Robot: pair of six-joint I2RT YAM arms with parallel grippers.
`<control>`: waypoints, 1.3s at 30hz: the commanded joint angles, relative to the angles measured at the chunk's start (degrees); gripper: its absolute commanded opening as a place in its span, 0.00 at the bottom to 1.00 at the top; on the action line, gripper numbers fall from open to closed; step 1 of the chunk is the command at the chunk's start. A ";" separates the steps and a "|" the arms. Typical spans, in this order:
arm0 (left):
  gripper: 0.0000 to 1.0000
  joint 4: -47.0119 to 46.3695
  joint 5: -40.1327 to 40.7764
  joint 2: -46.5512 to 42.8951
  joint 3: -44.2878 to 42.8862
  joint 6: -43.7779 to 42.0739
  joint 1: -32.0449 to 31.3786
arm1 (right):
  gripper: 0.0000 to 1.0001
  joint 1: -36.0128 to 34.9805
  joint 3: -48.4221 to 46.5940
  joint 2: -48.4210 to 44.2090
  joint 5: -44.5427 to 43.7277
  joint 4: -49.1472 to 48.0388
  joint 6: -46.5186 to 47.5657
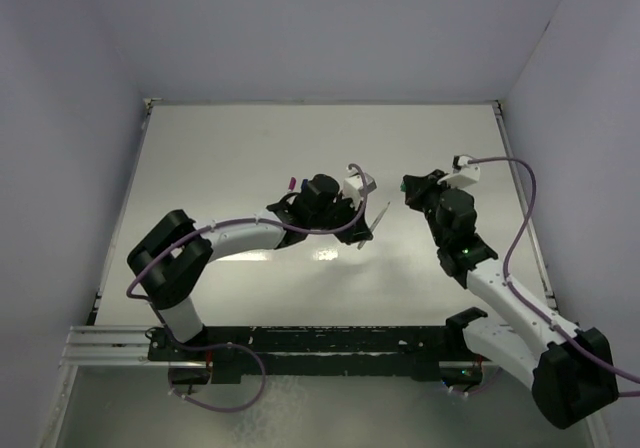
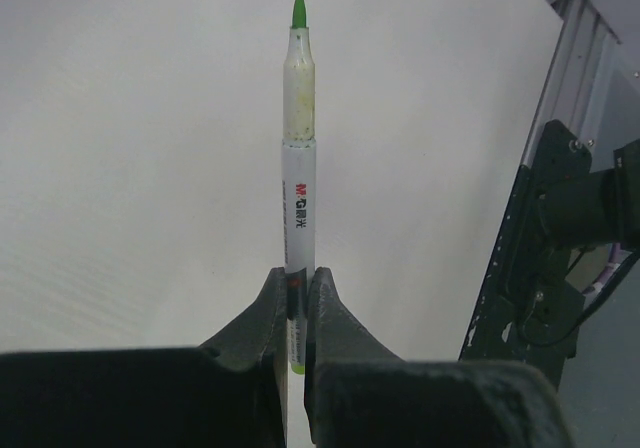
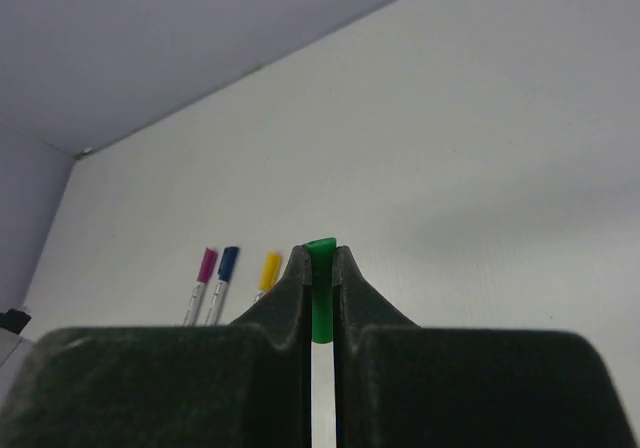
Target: Insert the pens into the pen caps
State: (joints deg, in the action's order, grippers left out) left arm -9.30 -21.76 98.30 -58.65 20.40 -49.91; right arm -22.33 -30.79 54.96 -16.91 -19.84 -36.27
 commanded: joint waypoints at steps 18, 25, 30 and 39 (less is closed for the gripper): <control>0.00 -12.33 -8.06 1.70 -2.56 10.00 1.94 | 0.00 0.09 14.17 -5.14 5.91 -32.50 -6.42; 0.00 -12.75 -8.54 2.35 -2.92 10.36 1.93 | 0.00 0.09 15.42 -3.38 6.57 -35.54 -7.91; 0.00 -12.65 -8.74 2.72 -3.06 10.35 1.93 | 0.00 0.09 15.68 -2.03 6.87 -37.39 -8.24; 0.00 -12.76 -8.69 2.44 -3.08 10.14 1.93 | 0.00 0.09 15.78 -1.35 6.97 -38.04 -7.85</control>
State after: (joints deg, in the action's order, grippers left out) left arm -18.85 -29.43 100.75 -59.42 30.46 -48.12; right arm -22.33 -14.81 53.65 -10.68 -53.76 -44.05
